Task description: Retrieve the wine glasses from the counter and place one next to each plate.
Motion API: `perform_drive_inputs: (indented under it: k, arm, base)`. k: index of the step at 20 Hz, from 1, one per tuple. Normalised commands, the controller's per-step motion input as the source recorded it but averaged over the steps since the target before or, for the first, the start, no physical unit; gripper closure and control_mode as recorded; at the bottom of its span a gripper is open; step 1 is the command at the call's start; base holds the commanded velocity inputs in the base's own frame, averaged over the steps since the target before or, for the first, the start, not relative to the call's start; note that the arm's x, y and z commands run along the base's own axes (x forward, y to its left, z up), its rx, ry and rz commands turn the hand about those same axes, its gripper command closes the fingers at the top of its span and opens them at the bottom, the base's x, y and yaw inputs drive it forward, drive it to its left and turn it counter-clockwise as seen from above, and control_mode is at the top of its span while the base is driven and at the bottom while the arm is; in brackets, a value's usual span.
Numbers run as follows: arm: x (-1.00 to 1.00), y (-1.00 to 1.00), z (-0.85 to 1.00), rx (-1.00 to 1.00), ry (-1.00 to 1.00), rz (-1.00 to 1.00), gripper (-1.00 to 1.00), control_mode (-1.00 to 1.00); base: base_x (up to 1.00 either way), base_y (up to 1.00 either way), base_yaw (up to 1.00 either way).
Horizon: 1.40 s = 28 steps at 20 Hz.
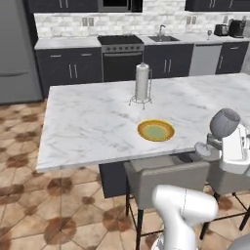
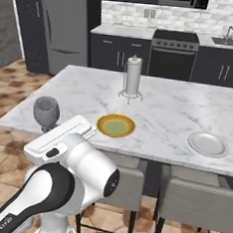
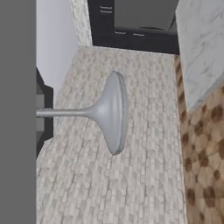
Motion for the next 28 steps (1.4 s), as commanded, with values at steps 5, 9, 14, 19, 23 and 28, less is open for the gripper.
perform_drive_inputs:
  k: [5,9,14,19,23,28]
  arm:
    - [0.0,0.0,0.0,0.0,0.0,0.0,1.0,1.0]
    - [0.0,0.0,0.0,0.0,0.0,0.0,1.0,1.0]
    - [0.0,0.0,0.0,0.0,0.0,0.0,1.0,1.0]
    - [0.0,0.0,0.0,0.0,0.0,0.0,1.0,1.0]
    - [0.0,0.0,0.0,0.0,0.0,0.0,1.0,1.0]
    - [0.0,0.0,0.0,0.0,0.0,0.0,1.0,1.0]
  base:
    - [-0.02,-1.0,0.17]
    - [-0.12,-0.45,0.0]
    - [0.39,0.16,0.03]
    - [0.37,0.33,0.02]
    - [0.77,0.0,0.16]
    - [0.8,-0.33,0.33]
